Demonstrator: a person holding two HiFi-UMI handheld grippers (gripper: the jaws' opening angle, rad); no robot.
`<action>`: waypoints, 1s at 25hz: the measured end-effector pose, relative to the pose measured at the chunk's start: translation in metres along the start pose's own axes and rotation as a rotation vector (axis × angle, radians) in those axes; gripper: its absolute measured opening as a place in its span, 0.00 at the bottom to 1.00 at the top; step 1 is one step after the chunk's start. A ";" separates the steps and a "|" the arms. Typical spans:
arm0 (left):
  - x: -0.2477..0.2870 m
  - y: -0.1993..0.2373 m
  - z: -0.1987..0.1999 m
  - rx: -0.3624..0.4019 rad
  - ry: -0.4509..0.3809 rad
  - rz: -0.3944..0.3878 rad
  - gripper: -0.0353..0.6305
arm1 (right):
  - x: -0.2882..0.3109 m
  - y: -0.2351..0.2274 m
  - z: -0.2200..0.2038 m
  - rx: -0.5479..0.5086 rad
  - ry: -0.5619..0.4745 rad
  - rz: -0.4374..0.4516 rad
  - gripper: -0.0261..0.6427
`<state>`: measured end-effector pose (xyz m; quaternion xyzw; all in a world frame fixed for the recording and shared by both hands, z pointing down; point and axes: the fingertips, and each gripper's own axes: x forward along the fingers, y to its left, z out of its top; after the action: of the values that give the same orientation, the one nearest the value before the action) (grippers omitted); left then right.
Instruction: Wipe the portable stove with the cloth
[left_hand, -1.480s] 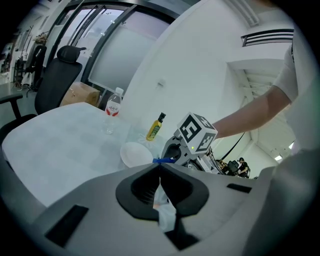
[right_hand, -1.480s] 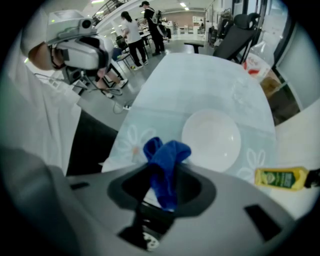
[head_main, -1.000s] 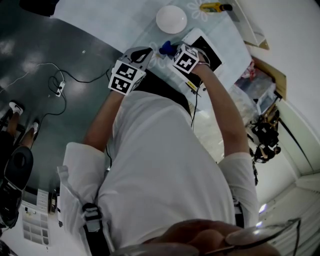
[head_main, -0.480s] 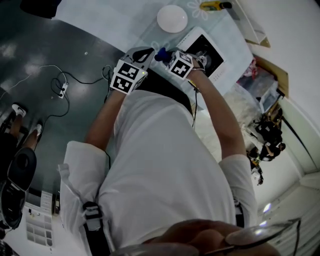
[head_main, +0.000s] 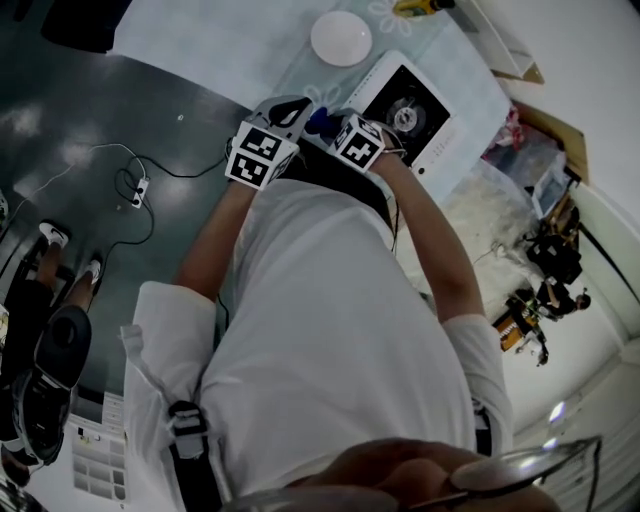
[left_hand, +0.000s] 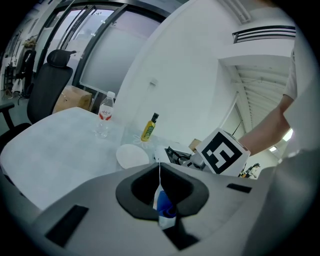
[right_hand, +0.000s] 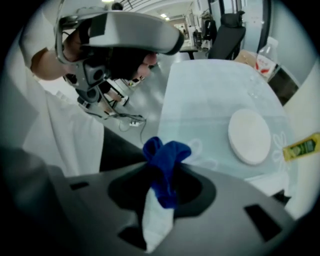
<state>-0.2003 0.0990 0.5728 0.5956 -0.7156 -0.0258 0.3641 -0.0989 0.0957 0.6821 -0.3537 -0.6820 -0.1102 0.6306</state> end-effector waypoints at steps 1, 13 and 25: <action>0.000 -0.001 0.001 0.009 0.005 -0.005 0.11 | -0.002 0.000 0.001 0.016 -0.016 -0.005 0.24; 0.017 -0.024 0.028 0.138 0.068 -0.094 0.11 | -0.078 -0.019 0.002 0.300 -0.322 -0.151 0.25; 0.036 -0.094 0.060 0.249 0.048 -0.129 0.11 | -0.184 -0.028 -0.097 0.594 -0.605 -0.454 0.25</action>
<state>-0.1559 0.0165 0.5028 0.6812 -0.6646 0.0543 0.3022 -0.0491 -0.0454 0.5351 -0.0165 -0.8969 0.0626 0.4374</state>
